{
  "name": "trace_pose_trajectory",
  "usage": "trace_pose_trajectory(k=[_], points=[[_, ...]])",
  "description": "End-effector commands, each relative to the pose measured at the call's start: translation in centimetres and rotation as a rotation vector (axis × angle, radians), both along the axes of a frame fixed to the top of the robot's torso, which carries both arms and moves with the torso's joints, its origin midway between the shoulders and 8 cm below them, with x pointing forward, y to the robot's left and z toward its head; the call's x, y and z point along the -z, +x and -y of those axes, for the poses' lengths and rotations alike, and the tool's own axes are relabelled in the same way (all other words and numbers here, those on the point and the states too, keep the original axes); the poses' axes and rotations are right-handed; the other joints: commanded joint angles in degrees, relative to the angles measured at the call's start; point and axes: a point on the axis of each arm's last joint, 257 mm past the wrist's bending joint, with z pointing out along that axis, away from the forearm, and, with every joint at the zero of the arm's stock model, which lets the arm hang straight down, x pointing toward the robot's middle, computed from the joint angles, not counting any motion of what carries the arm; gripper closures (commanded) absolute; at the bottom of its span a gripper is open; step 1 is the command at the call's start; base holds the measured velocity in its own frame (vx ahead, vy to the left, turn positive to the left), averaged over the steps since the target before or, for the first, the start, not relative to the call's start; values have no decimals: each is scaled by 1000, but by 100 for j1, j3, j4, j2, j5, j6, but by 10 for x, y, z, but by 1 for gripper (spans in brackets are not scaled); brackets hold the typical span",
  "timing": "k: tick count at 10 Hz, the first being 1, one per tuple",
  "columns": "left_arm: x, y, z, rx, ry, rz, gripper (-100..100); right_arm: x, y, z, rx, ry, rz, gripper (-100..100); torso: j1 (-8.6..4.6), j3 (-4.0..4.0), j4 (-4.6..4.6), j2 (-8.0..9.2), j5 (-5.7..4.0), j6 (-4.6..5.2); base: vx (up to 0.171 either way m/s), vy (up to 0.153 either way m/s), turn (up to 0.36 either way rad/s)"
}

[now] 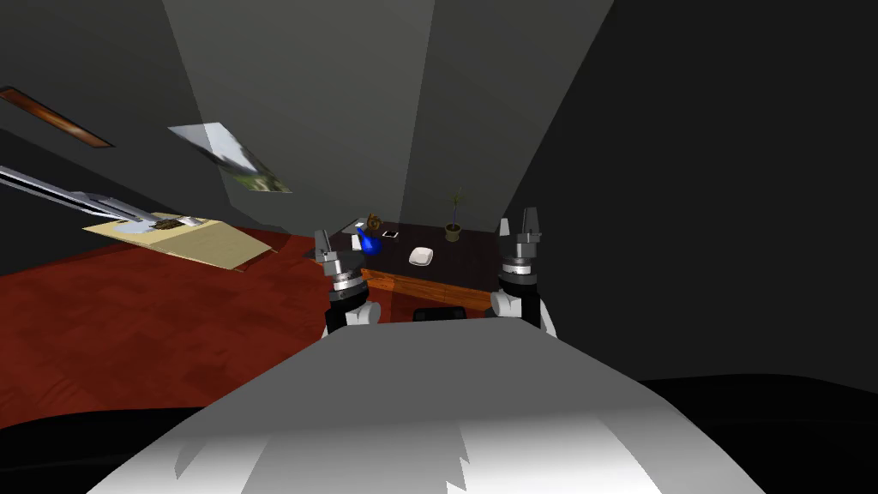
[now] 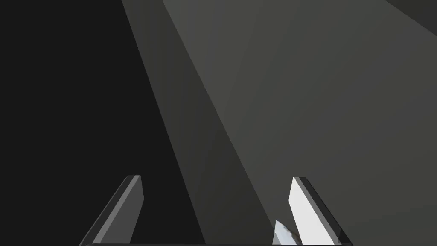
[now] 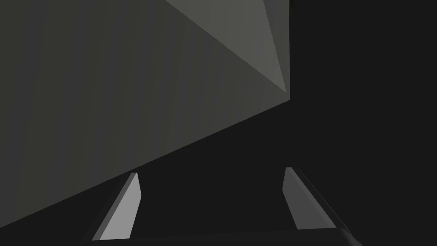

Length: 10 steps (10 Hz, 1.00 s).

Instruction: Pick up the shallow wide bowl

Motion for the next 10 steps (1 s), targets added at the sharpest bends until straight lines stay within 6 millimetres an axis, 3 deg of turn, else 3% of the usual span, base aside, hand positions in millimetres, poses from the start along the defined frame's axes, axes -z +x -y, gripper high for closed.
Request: trace_pose_trajectory(k=[1,5,10], points=[[10,9,3,18,25,-33,-100,0,0,0,0,0,0,0,0,0,0,0,0,0,5,23,-44],[41,34,6,43,55,-123,-100,0,0,0,0,0,0,0,23,-4,-2,-7,6,1,13,56,-45],[99,74,7,61,69,-277,-100,0,0,0,0,0,0,0,39,-8,-3,-12,9,0,21,95,-66]])
